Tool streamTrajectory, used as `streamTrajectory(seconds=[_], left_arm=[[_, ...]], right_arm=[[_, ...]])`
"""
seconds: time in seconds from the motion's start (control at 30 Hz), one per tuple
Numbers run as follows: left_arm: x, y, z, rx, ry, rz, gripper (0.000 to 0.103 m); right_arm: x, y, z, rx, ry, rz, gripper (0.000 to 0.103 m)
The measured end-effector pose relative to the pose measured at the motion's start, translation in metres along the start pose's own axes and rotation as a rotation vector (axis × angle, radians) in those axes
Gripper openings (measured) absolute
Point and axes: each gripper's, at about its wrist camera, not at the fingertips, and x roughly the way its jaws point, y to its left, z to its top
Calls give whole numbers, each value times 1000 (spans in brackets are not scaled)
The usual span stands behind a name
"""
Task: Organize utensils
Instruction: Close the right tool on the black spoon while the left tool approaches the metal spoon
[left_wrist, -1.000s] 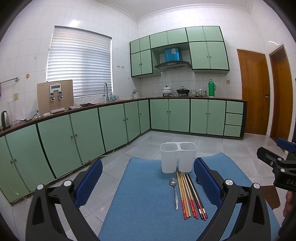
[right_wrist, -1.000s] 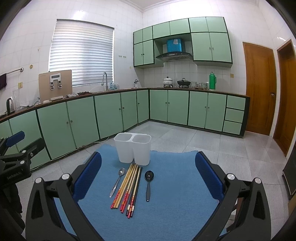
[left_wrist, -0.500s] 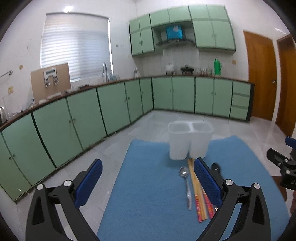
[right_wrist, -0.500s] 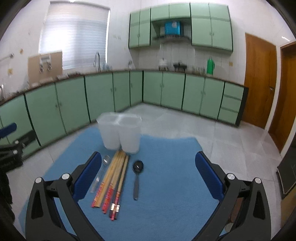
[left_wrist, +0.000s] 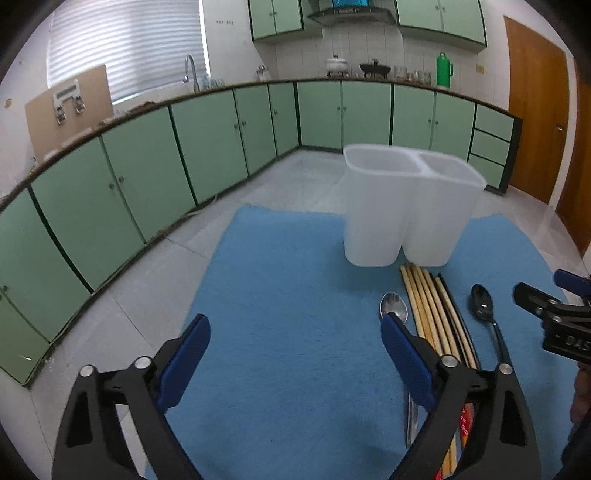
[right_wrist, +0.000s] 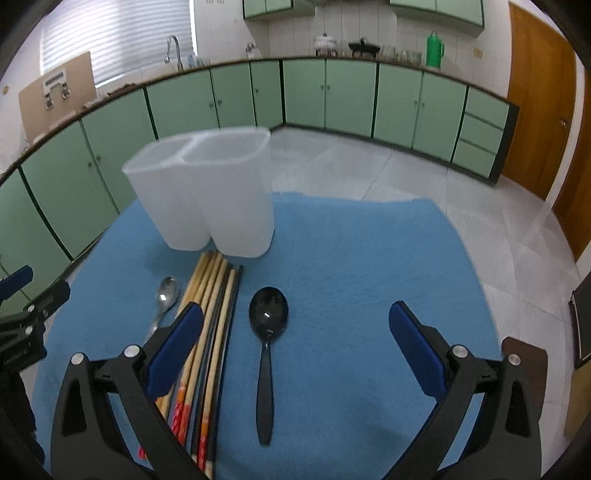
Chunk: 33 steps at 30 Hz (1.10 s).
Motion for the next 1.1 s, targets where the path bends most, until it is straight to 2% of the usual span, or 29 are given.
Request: streamTrajectory(seconds=[0.13, 0.2, 0.33, 0.5, 0.57, 0.63, 0.7, 0.73, 0.87, 1.1], left_arm=[[17, -4, -1, 8, 30, -3, 84], [24, -3, -3, 14, 42, 4, 84], [35, 2, -4, 7, 57, 10, 81], [41, 0, -4, 3, 69, 5, 80], [41, -4, -3, 10, 69, -5, 80], [42, -11, -1, 18, 71, -24, 80], [42, -17, -1, 23, 71, -44, 80], [42, -22, 0, 27, 71, -54, 80], [47, -42, 2, 60, 75, -77, 80], [56, -55, 6, 64, 98, -120, 80]], right_arm=[[29, 5, 0, -13, 48, -2, 92], [39, 6, 1, -16, 71, 4, 81], [52, 6, -2, -9, 107, 9, 77], [65, 7, -3, -4, 136, 13, 65], [64, 8, -2, -9, 128, 4, 62], [64, 9, -1, -12, 126, 5, 56], [62, 12, -1, -34, 123, 7, 38], [60, 13, -2, -43, 121, 13, 34], [54, 9, -7, -30, 119, 24, 34], [51, -1, -11, -6, 109, 41, 34]])
